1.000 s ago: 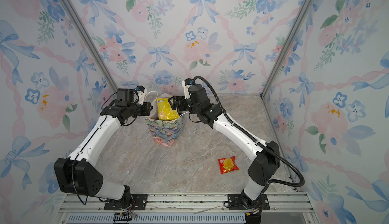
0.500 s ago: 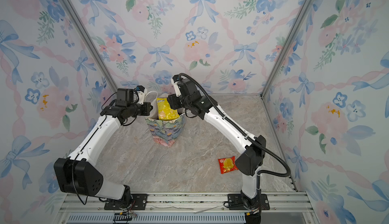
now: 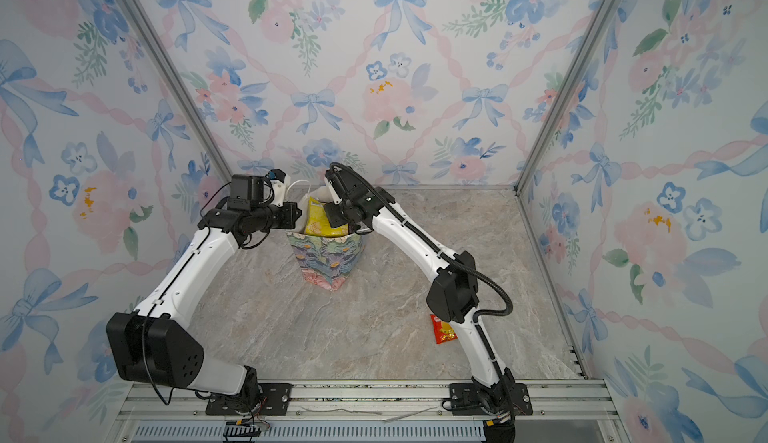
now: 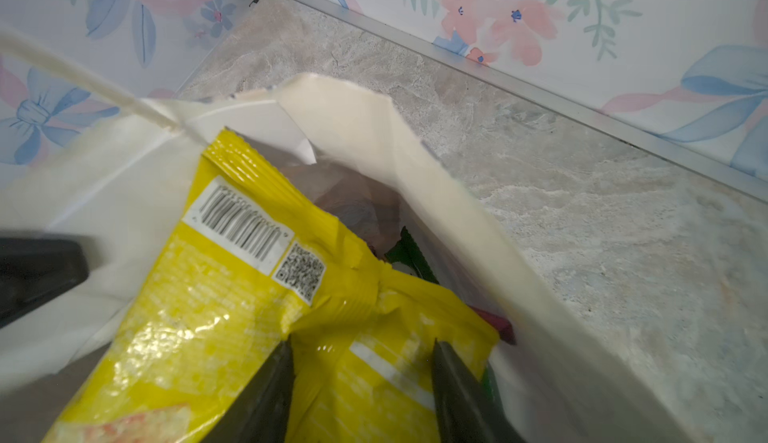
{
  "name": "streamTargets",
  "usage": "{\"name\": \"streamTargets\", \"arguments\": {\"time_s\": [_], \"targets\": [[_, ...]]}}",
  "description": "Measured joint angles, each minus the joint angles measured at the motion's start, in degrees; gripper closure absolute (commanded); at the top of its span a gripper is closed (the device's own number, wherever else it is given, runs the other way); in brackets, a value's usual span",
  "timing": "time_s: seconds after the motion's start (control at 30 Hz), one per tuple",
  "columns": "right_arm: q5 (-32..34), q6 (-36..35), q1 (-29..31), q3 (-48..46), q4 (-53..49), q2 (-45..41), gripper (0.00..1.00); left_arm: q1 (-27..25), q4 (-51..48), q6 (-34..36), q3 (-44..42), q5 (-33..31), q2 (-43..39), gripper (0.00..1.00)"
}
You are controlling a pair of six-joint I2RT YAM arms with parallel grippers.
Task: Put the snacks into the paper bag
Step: 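Lower the yellow packet into the bag and open the right gripper, then move the right gripper out of the bag down to the small red packet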
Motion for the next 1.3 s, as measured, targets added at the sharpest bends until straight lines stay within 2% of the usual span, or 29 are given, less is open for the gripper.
{"name": "streamTargets", "arguments": {"time_s": [0.13, 0.37, 0.5, 0.57, 0.6, 0.77, 0.9, 1.13, 1.3], "targets": [[0.6, 0.0, 0.1, 0.1, -0.7, 0.0, 0.36, 0.0, 0.0, 0.0, 0.0, 0.0, 0.0, 1.00], [-0.5, 0.0, 0.2, -0.1, -0.3, -3.3, 0.17, 0.0, 0.0, 0.0, 0.0, 0.0, 0.0, 1.00], [-1.5, 0.2, 0.2, -2.6, 2.6, -10.4, 0.05, 0.0, 0.0, 0.0, 0.0, 0.0, 0.0, 1.00], [-1.9, 0.4, 0.1, -5.7, 5.2, -15.3, 0.00, 0.0, 0.0, 0.0, 0.0, 0.0, 0.0, 1.00], [-2.0, 0.5, 0.1, -7.8, 6.6, -18.1, 0.01, 0.0, 0.0, 0.0, 0.0, 0.0, 0.0, 1.00], [-1.1, 1.1, -1.6, -21.3, 12.8, -30.4, 0.04, 0.0, 0.0, 0.0, 0.0, 0.0, 0.0, 1.00], [1.0, 3.1, -6.3, -38.5, 16.2, -40.8, 0.04, 0.0, 0.0, 0.0, 0.0, 0.0, 0.0, 1.00], [6.1, 9.2, -15.0, -66.9, 14.6, -54.1, 0.04, 0.0, 0.0, 0.0, 0.0, 0.0, 0.0, 1.00], [7.4, 15.0, -17.4, -82.9, 10.9, -61.1, 0.04, 0.0, 0.0, 0.0, 0.0, 0.0, 0.0, 1.00]]}}
